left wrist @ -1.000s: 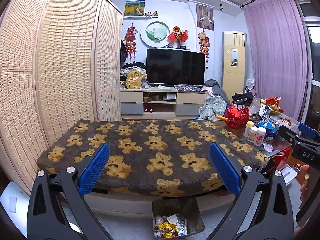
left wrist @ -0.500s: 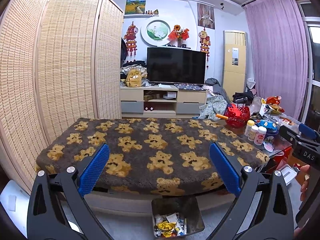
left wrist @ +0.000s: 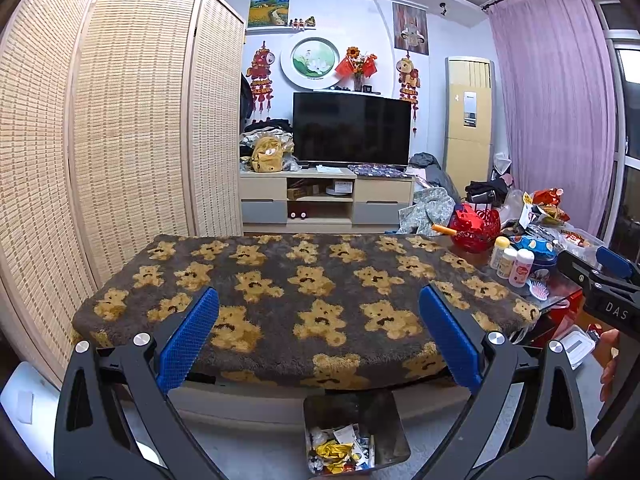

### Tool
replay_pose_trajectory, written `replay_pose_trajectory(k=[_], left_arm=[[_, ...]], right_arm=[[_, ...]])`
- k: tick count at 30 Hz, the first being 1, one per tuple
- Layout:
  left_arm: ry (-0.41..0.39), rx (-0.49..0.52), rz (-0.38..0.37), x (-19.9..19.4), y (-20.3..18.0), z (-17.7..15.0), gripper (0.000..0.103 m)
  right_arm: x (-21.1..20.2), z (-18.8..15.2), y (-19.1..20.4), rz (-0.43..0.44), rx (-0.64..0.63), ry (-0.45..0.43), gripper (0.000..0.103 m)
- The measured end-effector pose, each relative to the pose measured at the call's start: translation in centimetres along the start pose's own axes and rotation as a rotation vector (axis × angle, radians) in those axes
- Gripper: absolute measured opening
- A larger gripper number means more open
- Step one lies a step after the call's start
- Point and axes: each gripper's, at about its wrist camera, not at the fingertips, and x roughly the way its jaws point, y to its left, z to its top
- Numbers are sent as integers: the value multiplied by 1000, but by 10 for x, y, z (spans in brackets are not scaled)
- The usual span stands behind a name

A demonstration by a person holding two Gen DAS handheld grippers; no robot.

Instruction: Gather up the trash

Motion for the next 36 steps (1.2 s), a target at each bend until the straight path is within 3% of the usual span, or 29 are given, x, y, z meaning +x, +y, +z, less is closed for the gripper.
replay_pose_trajectory(k=[36], left_arm=[[5,0,11,5,2,0,95]], right_arm=[[6,-2,1,12,-4,15,100]])
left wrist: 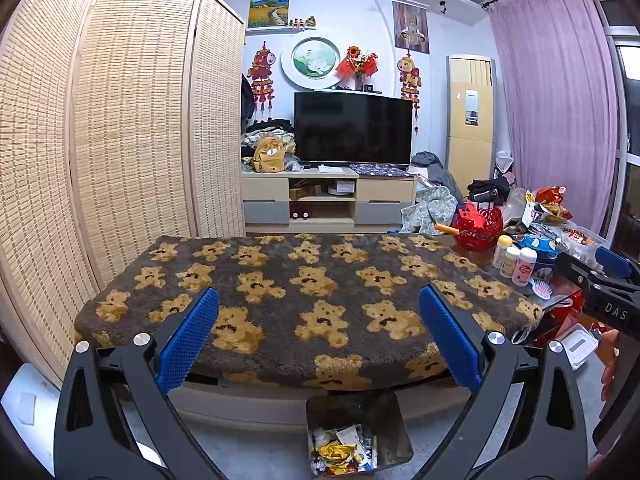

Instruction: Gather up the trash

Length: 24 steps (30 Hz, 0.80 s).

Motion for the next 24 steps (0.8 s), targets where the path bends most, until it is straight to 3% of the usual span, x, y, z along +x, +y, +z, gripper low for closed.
replay_pose_trajectory(k=[24], left_arm=[[4,4,-4,1,-1,1,95]], right_arm=[[2,-1,-2,0,4,7,100]])
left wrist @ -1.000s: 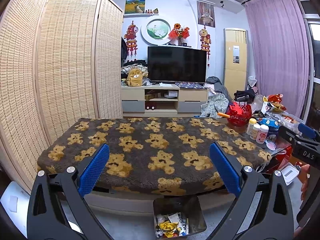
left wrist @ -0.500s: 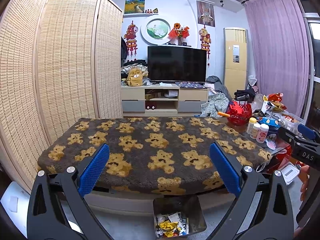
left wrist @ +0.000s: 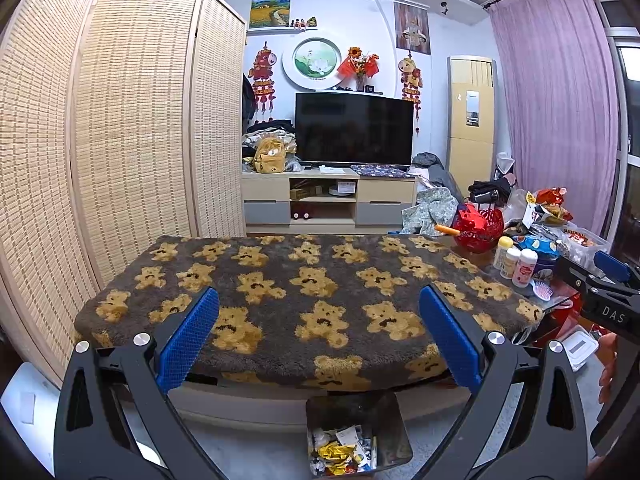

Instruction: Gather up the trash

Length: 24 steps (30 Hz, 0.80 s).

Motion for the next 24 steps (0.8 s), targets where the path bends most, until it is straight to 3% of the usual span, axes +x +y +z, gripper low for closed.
replay_pose_trajectory(k=[24], left_arm=[[6,-24,13,-1,1,3,95]], right_arm=[[3,-3,3,0,-2,7,100]])
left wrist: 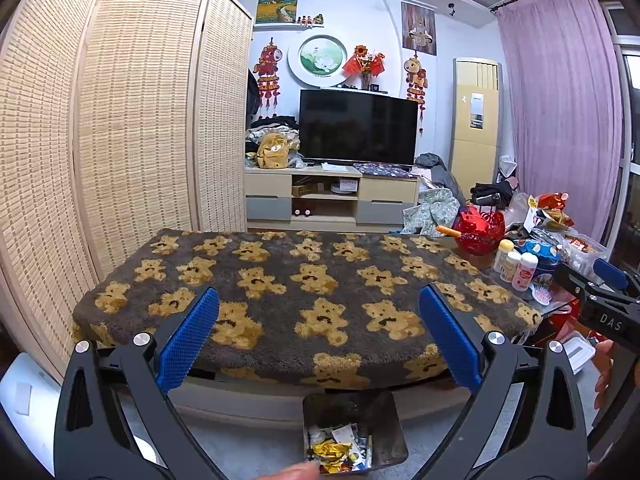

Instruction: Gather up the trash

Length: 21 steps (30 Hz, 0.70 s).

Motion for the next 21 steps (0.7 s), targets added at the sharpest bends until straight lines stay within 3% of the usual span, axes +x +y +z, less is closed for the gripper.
replay_pose_trajectory(k=[5,21], left_arm=[[-27,8,-5,-4,-3,1,95],[-15,-2,-5,0,-5,2,95]], right_arm=[[1,0,-2,1,1,1,100],[3,1,-1,3,-1,12,100]])
